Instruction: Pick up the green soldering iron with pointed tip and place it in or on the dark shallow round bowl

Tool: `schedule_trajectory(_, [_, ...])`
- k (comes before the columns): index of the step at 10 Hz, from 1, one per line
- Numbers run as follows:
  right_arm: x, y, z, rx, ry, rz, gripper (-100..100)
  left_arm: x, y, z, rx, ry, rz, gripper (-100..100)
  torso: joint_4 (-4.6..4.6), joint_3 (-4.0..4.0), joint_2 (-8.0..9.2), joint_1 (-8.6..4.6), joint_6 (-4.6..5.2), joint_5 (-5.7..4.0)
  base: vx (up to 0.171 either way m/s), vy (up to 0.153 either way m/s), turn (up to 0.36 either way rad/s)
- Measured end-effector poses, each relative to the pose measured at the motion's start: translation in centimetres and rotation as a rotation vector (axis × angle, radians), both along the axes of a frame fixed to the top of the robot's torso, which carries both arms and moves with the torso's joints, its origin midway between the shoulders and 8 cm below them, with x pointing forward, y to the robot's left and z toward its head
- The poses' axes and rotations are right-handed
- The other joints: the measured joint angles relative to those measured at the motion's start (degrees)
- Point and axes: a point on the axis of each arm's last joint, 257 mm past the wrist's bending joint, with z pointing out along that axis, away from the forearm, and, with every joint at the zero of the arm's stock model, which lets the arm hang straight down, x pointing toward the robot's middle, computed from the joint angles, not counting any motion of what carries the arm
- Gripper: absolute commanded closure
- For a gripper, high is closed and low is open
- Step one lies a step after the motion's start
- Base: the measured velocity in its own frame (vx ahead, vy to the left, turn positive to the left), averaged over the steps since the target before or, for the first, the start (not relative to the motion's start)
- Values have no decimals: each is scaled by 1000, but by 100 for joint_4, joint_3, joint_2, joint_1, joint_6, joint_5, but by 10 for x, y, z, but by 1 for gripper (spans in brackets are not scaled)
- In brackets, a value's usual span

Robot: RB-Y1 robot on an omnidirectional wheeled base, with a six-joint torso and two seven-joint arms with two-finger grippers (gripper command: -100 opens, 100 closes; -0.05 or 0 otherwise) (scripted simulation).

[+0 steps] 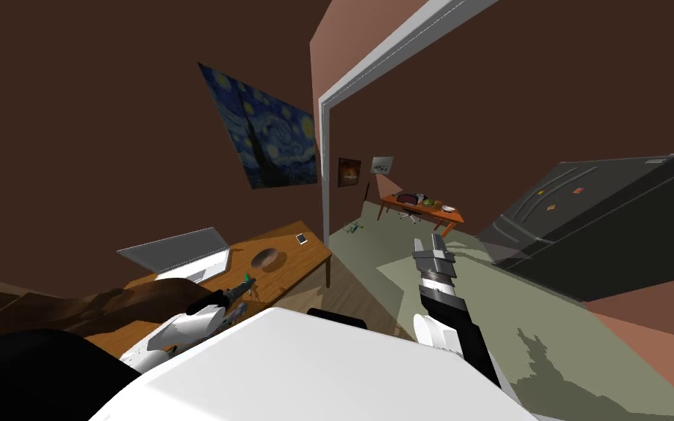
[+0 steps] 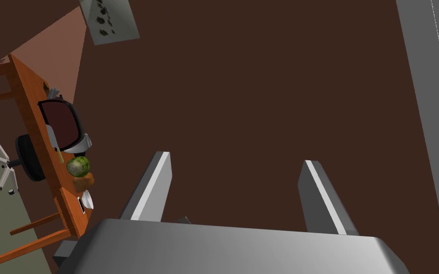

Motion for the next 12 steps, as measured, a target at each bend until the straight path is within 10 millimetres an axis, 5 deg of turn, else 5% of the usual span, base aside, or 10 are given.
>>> schedule_trajectory(4, [0, 0, 0, 0, 0, 0, 0, -52, 14, -33, 7, 165, 8, -100, -1, -3, -4, 3, 0, 1, 66, 20, -177])
schedule_trajectory(11, [0, 0, 0, 0, 0, 0, 0, -124, 33, -51, 0, 341, 9, -100, 1, 4, 8, 4, -4, 0, 41, 22, -96])
schedule_trajectory(12, [0, 0, 0, 0, 0, 0, 0, -125, 33, -51, 0, 345, 8, 0, 3, 8, 15, -1, -6, 0, 0, 0, 0])
